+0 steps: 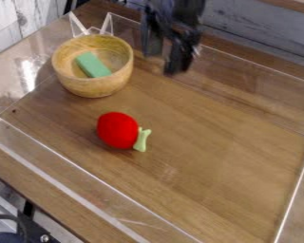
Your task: Remove the green block from the brown bowl and put it on the table
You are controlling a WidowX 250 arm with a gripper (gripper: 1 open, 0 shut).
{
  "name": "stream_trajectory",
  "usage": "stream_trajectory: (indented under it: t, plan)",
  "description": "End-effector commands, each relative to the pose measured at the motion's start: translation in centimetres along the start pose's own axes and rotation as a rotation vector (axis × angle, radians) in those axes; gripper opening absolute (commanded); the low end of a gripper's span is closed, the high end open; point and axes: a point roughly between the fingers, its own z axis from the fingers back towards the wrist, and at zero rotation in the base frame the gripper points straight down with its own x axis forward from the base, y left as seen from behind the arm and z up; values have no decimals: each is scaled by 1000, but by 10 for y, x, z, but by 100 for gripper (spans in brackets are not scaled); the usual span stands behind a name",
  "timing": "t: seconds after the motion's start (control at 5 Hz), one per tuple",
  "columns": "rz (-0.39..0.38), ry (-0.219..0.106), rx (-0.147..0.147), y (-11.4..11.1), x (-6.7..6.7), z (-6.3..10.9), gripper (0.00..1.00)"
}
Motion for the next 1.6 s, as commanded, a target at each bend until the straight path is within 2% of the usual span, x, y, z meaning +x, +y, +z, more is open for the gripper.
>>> stream_trajectory:
  t: [0.0, 0.4, 0.8, 1.2, 1.4]
  plan:
    - [2, -58, 33, 31, -3, 15, 100]
    - [15, -66, 36, 62, -7, 5, 100]
    - [-5, -68, 38, 86, -20, -8, 100]
    - [22, -86, 24, 123, -23, -7, 100]
    - [40, -92, 13, 134, -26, -16, 100]
